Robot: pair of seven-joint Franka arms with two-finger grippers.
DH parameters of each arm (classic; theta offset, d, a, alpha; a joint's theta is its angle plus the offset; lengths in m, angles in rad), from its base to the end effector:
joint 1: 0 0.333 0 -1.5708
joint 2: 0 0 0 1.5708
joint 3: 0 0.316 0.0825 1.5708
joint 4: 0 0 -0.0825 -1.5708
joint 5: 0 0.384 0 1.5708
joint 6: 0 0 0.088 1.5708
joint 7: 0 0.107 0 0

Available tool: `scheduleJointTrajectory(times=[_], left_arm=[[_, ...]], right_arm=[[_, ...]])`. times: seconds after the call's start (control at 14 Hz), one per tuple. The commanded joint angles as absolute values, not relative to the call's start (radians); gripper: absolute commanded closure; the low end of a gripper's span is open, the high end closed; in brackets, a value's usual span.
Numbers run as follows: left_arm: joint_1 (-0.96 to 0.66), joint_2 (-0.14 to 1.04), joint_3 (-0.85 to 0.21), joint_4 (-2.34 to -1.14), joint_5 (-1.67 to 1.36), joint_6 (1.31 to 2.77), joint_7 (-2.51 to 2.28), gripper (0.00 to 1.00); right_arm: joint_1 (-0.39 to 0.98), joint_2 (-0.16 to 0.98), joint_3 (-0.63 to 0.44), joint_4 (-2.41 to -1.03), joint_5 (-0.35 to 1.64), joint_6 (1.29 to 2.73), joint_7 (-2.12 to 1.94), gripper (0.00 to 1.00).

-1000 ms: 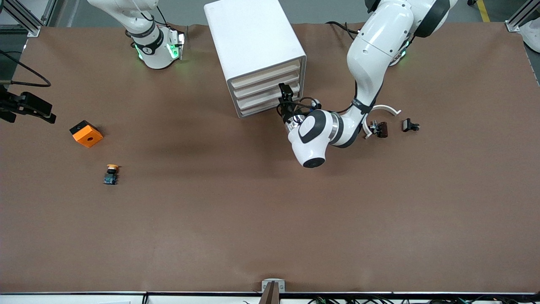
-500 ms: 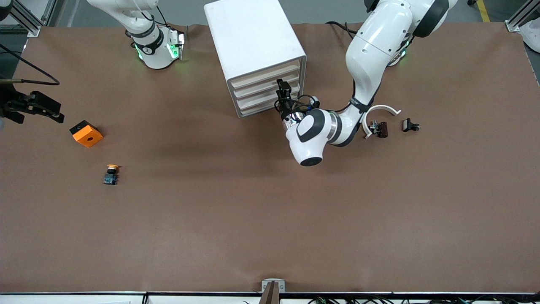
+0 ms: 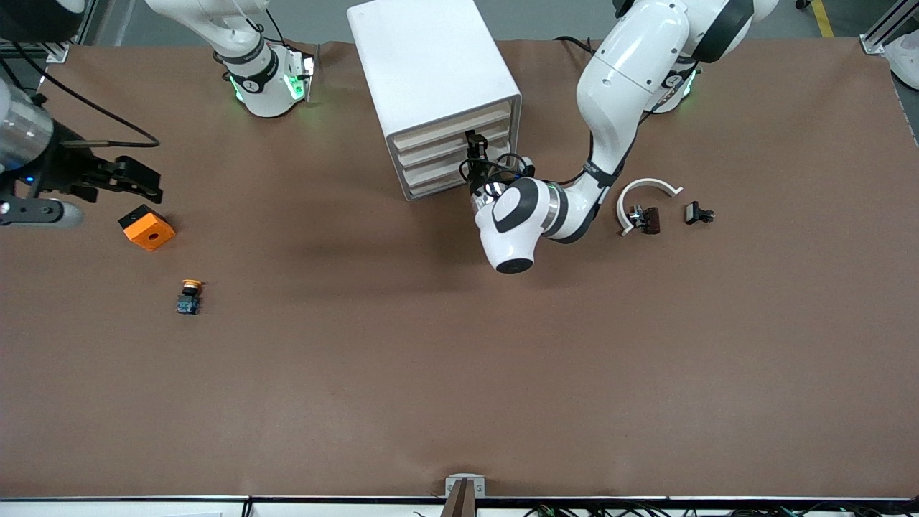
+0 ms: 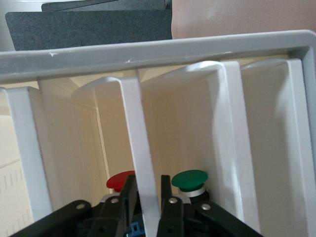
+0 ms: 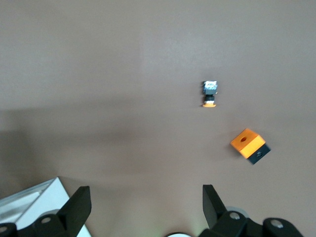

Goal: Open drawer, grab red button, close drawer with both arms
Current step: 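Reach the right gripper into the open drawer while the left gripper withdraws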

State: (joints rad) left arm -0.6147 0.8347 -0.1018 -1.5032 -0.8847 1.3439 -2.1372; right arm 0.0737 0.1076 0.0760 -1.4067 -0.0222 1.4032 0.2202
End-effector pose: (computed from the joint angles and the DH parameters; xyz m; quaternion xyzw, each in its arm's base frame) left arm 0.4081 -0.4705 0.1868 -0.5172 -0.5904 0.5060 0.3575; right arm 0.5646 0.0798 0.6264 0.9978 -0.0364 -0.0531 0.0170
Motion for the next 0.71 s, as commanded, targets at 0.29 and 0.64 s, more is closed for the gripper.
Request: scheduleJointTrajectory(times=[0.29, 0.64], left_arm=[[-0.471, 0.860, -0.092, -1.415, -0.899, 1.330, -2.122, 1.00], [-0.396, 0.893, -0.089, -1.336, -0.899, 1.345, -2.082, 1.00]], right_arm=[[0.337, 0.109, 0.072, -1.394, -0.017, 1.361, 0.757, 0.00], [0.549, 0.159, 0.071, -1.401, -0.015, 1.406, 1.119, 0.00]])
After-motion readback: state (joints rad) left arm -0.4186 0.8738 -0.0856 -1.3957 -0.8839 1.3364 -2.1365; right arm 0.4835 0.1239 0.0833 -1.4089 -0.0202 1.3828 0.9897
